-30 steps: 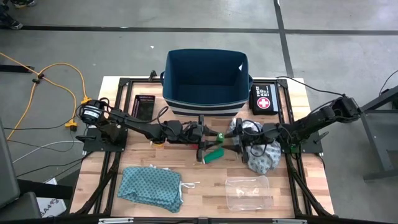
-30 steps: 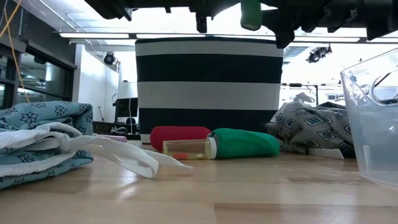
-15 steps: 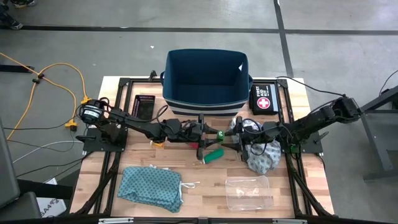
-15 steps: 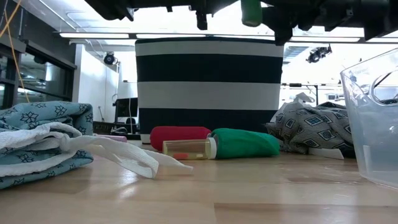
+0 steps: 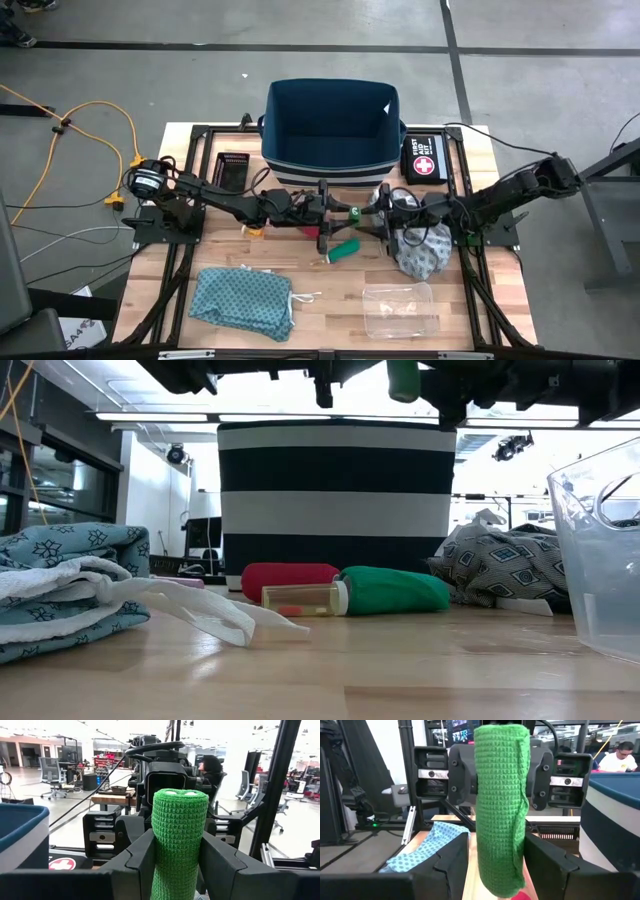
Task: Pick & Place Medicine items
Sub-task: Put the green bandage into the transparent bin
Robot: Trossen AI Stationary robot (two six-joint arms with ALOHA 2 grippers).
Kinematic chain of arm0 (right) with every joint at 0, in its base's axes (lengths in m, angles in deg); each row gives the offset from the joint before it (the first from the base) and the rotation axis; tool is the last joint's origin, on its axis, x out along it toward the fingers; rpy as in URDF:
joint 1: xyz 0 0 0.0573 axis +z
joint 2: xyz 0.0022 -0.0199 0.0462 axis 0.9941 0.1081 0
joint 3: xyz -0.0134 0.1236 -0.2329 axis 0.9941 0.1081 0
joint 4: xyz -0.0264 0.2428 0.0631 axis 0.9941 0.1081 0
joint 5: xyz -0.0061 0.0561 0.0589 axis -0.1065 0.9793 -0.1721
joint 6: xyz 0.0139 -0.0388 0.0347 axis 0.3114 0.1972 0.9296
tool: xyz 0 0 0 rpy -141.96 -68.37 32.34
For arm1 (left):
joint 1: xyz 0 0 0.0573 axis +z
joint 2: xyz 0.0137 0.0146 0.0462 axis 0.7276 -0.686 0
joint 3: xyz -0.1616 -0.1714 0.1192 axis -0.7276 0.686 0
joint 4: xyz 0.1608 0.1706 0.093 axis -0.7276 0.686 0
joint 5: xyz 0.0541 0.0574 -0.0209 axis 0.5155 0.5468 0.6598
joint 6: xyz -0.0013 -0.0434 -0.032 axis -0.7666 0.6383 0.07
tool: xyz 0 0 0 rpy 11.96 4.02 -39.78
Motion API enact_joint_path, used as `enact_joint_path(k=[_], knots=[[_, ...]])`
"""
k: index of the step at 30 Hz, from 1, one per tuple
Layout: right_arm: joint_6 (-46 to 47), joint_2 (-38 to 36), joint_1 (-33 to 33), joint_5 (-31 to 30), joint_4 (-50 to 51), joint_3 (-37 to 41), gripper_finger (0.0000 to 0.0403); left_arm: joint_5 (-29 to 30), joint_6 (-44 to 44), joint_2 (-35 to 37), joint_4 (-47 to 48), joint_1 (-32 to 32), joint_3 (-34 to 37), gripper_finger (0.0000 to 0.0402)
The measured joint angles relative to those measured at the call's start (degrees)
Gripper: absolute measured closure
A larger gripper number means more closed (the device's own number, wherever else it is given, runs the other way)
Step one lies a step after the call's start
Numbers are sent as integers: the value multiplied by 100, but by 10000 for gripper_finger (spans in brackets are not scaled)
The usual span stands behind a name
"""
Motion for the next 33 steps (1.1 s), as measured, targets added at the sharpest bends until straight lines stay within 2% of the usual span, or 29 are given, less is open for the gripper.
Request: enact_joint_path(k=[8, 19, 33], knots=[[15, 11, -77, 122, -17, 0, 230, -17, -73, 0, 0, 0, 0, 277], [-218, 886, -80, 203, -76, -669, 230, -20, -75, 0, 0, -3, 0, 277], [-1, 894, -75, 251, 233, -691, 230, -20, -77, 0, 438, -119, 0, 277]])
